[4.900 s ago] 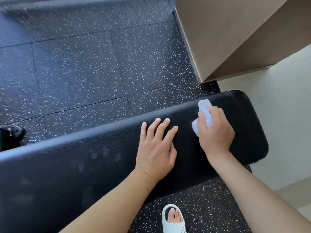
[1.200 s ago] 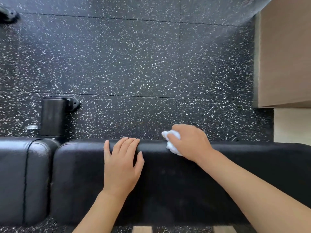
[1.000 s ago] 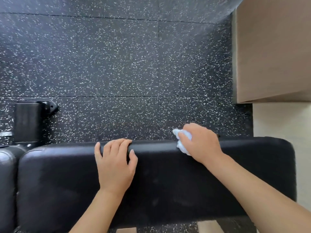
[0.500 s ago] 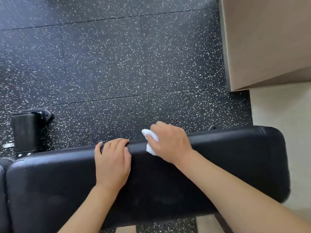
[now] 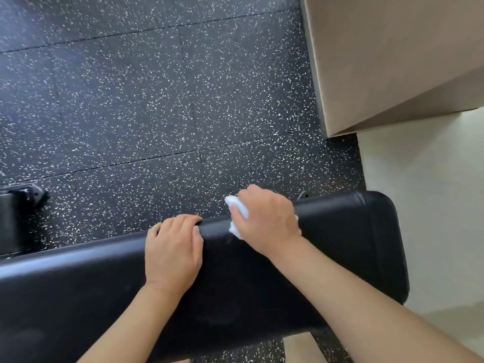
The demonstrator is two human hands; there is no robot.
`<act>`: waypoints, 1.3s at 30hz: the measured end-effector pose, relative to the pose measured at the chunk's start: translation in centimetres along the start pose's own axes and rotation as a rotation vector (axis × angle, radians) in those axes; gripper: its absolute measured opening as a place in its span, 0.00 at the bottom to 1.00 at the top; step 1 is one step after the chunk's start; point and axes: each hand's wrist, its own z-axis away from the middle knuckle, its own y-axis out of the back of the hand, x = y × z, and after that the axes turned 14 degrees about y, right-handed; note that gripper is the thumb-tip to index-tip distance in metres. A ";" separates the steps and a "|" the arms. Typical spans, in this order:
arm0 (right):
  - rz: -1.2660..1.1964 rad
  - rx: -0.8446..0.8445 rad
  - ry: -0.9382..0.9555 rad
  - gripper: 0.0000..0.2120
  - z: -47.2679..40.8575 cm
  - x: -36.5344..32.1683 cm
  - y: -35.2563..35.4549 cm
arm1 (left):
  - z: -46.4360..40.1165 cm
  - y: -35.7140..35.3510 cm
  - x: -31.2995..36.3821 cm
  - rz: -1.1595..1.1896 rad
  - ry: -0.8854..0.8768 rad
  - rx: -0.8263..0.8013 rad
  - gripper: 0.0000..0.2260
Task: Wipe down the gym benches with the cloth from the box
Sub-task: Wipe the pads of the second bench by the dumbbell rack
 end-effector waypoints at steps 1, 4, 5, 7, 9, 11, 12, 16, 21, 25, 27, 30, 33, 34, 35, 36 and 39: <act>-0.043 0.023 0.048 0.12 -0.6 -1.9 -0.9 | 0.0 0.1 0.1 0.004 0.006 -0.007 0.17; -0.125 -0.036 0.122 0.11 -1.4 -3.5 -2.1 | -0.3 0.4 1.2 0.035 -0.031 -0.035 0.14; -0.129 -0.035 0.123 0.11 -1.3 -2.4 -1.8 | -0.4 0.4 1.8 0.038 -0.060 -0.045 0.14; -0.106 0.009 0.113 0.13 -0.3 1.1 -0.7 | -0.5 0.3 3.8 0.037 -0.106 -0.074 0.16; -0.044 0.002 0.064 0.14 1.0 5.9 0.9 | -0.8 0.0 6.3 0.041 -0.142 -0.116 0.18; 0.010 -0.024 0.000 0.14 2.3 11.3 2.8 | -0.9 -0.4 9.2 0.062 -0.174 -0.159 0.18; 0.019 -0.011 -0.049 0.15 3.0 14.0 3.8 | -0.9 -0.6 10.8 0.079 -0.194 -0.172 0.18; 0.039 0.077 -0.263 0.17 5.6 20.7 6.8 | -0.8 -1.6 17.0 0.136 -0.283 -0.222 0.18; 0.099 0.348 -0.302 0.15 7.4 18.4 5.7 | -1.3 -2.7 22.6 0.155 -0.362 -0.251 0.18; 0.064 0.449 -0.152 0.11 10.1 17.5 4.5 | -1.2 -3.4 24.1 0.129 -0.373 -0.268 0.18; 0.020 0.448 -0.084 0.11 12.2 18.4 4.6 | -1.0 -3.5 24.2 0.094 -0.363 -0.240 0.18; -0.126 0.450 -0.170 0.12 15.0 20.8 5.1 | -0.9 -3.7 24.4 0.073 -0.346 -0.201 0.18; -0.436 0.469 -0.416 0.11 15.0 22.3 6.2 | -0.9 -3.7 24.6 0.070 -0.361 -0.182 0.17; -0.512 0.454 -0.466 0.10 14.2 22.7 6.4 | -0.9 -3.7 24.7 0.069 -0.363 -0.179 0.17; -0.564 0.422 -0.494 0.09 12.9 23.1 6.7 | -0.9 -3.7 24.7 0.068 -0.365 -0.177 0.17; -0.606 0.372 -0.501 0.10 11.2 23.6 6.9 | -0.9 -3.7 24.7 0.068 -0.368 -0.176 0.17; -0.702 0.027 -0.419 0.12 6.0 25.1 7.9 | -1.0 -3.9 24.6 0.058 -0.382 -0.171 0.17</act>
